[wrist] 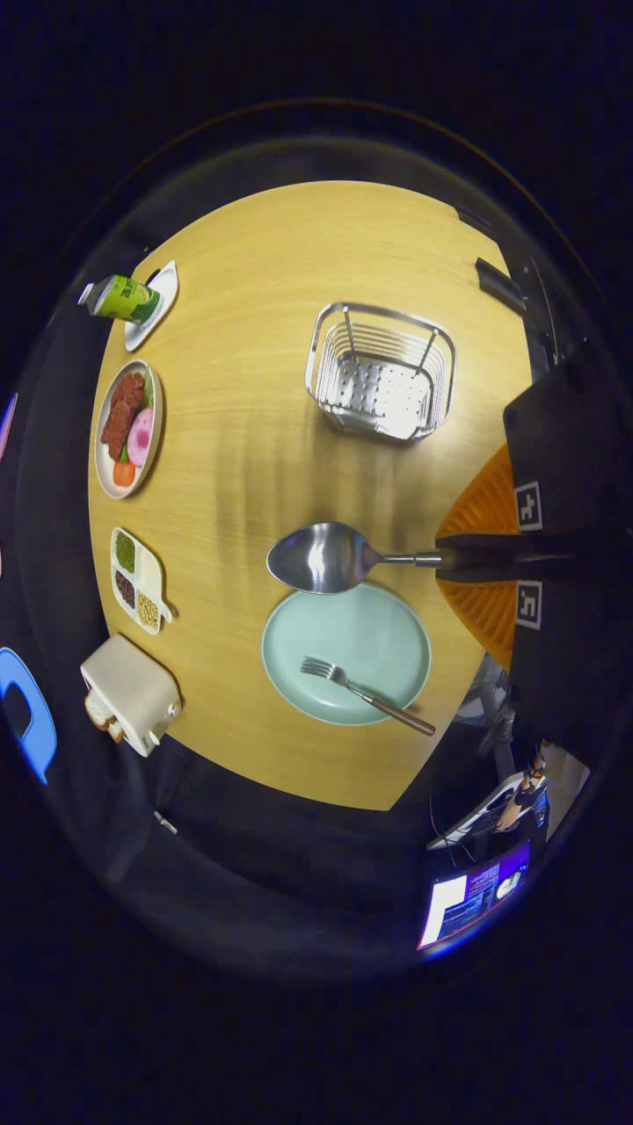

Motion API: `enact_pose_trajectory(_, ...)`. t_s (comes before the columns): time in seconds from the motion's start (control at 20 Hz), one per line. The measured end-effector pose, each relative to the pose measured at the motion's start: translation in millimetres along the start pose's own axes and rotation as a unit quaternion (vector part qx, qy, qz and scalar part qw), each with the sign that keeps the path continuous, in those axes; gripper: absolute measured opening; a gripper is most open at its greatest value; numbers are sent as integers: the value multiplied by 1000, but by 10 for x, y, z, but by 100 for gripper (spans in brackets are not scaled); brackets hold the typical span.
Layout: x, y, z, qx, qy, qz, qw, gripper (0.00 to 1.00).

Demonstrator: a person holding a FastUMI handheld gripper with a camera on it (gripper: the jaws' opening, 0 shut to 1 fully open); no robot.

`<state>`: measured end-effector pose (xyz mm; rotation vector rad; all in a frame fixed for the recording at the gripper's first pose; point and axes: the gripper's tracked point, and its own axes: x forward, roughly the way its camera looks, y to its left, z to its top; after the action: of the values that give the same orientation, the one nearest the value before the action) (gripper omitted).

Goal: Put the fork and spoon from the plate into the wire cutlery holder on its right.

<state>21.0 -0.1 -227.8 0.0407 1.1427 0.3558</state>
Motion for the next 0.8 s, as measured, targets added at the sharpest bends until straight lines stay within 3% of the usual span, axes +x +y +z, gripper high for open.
enact_pose_trajectory(0.3,-256,-692,-145,9,42,-26,999,6)
enact_pose_trajectory(0.8,-129,-867,-226,47,147,-18,988,6)
